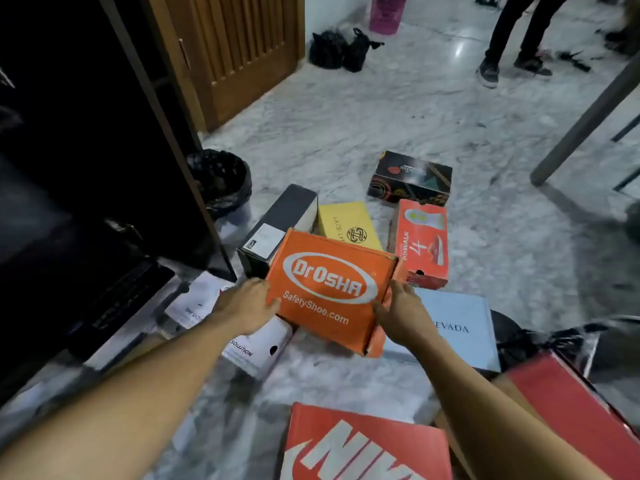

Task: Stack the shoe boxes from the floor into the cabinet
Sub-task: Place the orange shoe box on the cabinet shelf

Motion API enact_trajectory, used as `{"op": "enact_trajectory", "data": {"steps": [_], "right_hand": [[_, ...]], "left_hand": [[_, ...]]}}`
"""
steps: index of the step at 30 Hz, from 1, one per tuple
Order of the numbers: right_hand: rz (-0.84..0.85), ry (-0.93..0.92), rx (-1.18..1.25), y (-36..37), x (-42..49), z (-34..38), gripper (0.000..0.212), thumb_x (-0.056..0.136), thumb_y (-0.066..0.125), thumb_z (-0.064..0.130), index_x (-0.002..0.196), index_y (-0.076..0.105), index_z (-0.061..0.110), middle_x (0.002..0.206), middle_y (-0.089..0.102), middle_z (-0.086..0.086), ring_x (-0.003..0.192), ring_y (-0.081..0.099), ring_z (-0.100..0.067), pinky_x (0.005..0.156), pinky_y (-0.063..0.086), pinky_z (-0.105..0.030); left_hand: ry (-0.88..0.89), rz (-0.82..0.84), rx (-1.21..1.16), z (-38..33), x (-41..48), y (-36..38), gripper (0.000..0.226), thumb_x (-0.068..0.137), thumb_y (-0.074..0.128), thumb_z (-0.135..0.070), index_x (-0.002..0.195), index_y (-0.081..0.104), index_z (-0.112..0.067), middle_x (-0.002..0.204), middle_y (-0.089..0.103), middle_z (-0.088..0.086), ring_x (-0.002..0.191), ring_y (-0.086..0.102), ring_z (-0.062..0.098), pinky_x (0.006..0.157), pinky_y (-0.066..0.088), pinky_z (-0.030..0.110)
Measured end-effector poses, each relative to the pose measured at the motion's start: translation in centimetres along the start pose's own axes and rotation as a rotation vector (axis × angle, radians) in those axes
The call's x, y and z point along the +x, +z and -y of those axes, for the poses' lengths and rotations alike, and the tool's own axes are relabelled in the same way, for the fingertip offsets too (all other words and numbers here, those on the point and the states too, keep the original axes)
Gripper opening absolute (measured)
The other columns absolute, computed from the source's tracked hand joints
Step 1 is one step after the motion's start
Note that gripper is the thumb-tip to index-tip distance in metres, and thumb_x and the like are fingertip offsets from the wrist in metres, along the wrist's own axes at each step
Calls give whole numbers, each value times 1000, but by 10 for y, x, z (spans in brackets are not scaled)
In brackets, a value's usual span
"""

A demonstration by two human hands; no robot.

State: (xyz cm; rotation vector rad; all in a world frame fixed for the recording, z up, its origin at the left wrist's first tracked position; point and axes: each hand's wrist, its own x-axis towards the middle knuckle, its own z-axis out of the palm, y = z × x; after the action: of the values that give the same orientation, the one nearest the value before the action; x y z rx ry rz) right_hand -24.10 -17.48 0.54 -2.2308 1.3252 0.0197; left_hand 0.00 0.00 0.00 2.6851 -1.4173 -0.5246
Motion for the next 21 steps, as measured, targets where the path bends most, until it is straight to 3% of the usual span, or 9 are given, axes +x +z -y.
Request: {"op": "enact_trajectory", "data": {"steps": [7, 10, 12, 17, 21], "right_hand": [[-156, -47, 61, 41, 3, -21, 62, 94, 57, 43, 144, 36, 14, 142, 41, -16, 130, 44, -37, 107, 40, -51], [-170, -24, 116, 53, -19, -26, 70, 94, 59, 41, 150, 26, 14, 151, 33, -16, 135, 40, -38, 110, 36, -50], [-155, -10, 145, 62, -32, -28, 75, 92, 62, 41, 150, 24, 12, 150, 32, -18, 136, 38, -38, 110, 36, -49], [-151, -45, 193, 92, -39, -38, 98, 78, 75, 53, 149, 17, 20, 149, 32, -13, 136, 39, -33, 109, 38, -51], [-167, -102, 223, 115, -29, -45, 118, 67, 80, 59, 152, 4, 28, 153, 26, -3, 139, 36, -25, 109, 40, -49]], "left_hand": [[-21, -64, -26, 24, 14, 53, 38, 92, 48, -47, 117, 58, -20, 117, 63, 0, 104, 63, 25, 82, 53, 40], [-45, -89, -82, 35, 2, 65, 32, 89, 51, -46, 108, 60, -21, 112, 65, 0, 97, 64, 25, 80, 54, 39], [-66, -63, -113, 39, -6, 69, 36, 87, 52, -49, 113, 59, -25, 115, 63, -2, 97, 64, 24, 81, 53, 38], [-64, -23, -175, 44, 7, 94, 45, 87, 59, -46, 126, 53, -27, 126, 61, -2, 109, 61, 25, 84, 51, 36], [-56, 37, -208, 53, 36, 125, 70, 81, 70, -46, 141, 40, -25, 138, 54, 0, 122, 56, 26, 93, 51, 40]]}}
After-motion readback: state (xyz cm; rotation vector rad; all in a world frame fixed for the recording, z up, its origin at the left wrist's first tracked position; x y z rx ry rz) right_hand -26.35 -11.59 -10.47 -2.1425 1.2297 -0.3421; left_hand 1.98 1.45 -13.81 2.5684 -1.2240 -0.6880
